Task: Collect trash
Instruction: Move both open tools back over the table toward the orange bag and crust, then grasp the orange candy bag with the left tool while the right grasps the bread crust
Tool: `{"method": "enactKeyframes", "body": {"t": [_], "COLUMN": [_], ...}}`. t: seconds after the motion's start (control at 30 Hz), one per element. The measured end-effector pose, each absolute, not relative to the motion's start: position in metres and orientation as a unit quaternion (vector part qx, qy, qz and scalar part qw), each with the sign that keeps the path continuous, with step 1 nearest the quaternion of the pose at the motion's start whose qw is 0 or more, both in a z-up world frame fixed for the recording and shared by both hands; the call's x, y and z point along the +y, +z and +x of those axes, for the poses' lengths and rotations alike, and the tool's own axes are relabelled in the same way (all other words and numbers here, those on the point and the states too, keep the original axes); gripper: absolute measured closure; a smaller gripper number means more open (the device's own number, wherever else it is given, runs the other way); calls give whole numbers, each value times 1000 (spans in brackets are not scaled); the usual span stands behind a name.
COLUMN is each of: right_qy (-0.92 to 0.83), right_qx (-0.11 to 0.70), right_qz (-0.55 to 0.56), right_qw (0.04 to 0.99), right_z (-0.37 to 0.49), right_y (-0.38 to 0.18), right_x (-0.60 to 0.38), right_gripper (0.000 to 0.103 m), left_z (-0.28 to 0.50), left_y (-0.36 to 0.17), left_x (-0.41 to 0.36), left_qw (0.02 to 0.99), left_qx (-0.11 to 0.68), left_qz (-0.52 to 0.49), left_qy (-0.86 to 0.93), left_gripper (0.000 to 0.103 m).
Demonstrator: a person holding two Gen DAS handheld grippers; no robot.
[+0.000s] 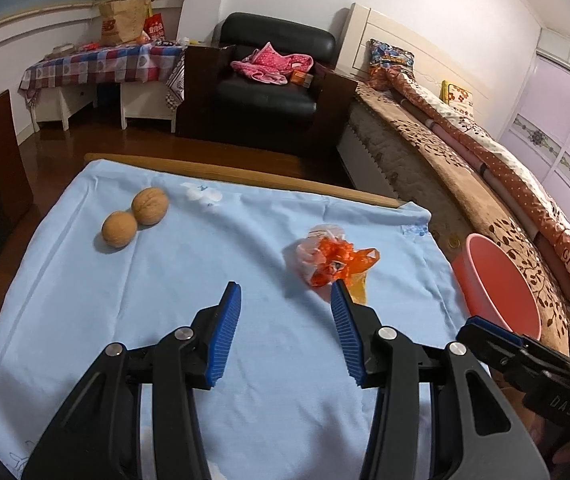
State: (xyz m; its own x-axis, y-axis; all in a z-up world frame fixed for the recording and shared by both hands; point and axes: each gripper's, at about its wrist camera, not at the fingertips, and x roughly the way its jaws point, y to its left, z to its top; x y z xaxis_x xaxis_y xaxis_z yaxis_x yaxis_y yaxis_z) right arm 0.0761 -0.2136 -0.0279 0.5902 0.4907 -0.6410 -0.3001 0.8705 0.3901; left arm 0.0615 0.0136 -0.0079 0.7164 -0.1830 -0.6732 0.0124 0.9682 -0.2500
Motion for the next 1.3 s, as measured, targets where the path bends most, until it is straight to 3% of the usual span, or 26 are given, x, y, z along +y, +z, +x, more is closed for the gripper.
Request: {"method": "enactKeyframes", "body": {"t": [0.73,1.3], "right_qy": [223,221], "right_qx": [425,438], "right_qz": [141,141], "right_qw": [866,860], "right_z": [96,105], "right_y": [-56,-68], "right_x": [-213,-211], "right_gripper": [68,68], "left_z": [77,125], "left_y": [-21,-38], "left_x": [11,-39], "left_qw": [912,908], "left_qx": [384,396], "left_qz": [-109,-73], "left_qy": [-92,-115], "left_gripper": [56,56]}}
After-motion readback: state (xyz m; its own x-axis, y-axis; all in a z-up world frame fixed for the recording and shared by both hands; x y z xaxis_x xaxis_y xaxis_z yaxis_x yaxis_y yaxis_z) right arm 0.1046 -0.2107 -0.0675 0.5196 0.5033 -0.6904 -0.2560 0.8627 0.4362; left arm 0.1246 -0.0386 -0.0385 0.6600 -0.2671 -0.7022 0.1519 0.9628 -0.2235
